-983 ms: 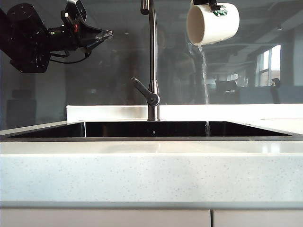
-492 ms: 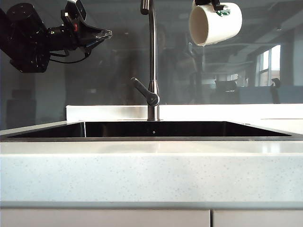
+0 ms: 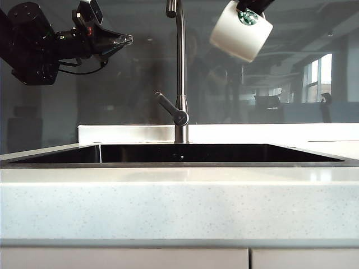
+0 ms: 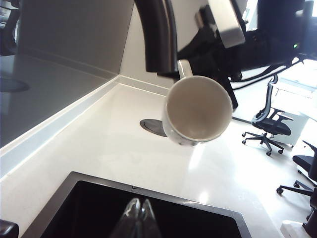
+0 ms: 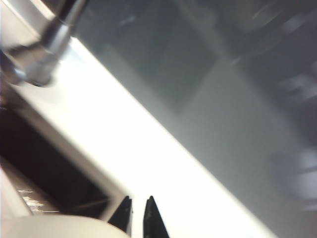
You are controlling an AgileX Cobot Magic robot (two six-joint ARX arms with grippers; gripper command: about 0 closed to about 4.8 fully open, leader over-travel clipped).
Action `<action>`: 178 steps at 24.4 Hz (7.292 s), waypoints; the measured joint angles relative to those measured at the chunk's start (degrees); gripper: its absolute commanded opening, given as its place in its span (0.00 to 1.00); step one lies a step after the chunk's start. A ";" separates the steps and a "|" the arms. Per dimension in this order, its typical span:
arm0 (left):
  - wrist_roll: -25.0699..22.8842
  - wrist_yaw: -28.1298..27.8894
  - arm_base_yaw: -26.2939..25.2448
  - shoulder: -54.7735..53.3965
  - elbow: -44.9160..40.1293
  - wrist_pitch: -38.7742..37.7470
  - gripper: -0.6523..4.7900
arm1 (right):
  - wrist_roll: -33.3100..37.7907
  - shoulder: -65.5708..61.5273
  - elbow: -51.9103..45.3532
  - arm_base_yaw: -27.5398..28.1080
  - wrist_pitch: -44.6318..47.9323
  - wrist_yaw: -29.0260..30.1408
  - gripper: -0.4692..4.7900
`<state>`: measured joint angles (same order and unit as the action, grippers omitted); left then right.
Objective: Pick up the mug next to the sink, go to the faucet to get some water, pour the water into the sink, and finally put the mug back to its place.
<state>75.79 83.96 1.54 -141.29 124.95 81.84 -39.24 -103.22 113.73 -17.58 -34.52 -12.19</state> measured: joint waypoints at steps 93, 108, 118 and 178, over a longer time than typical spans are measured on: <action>2.64 0.94 -0.24 19.02 -0.13 -0.02 0.11 | 48.02 36.96 -95.60 28.33 94.03 21.66 0.07; 6.10 0.50 -0.44 48.96 -8.94 0.02 0.11 | 48.04 63.80 -95.69 26.16 65.44 22.80 0.07; 6.71 -0.02 -8.48 79.30 -34.71 0.04 0.11 | 48.04 64.26 -95.71 25.53 64.52 22.84 0.07; -83.19 -65.07 -0.35 120.76 -77.68 -94.27 0.11 | 48.02 64.04 -95.71 25.73 62.01 23.37 0.07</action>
<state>-7.40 18.90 1.19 -20.53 47.27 -12.43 8.78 -39.18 18.02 8.14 27.49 11.18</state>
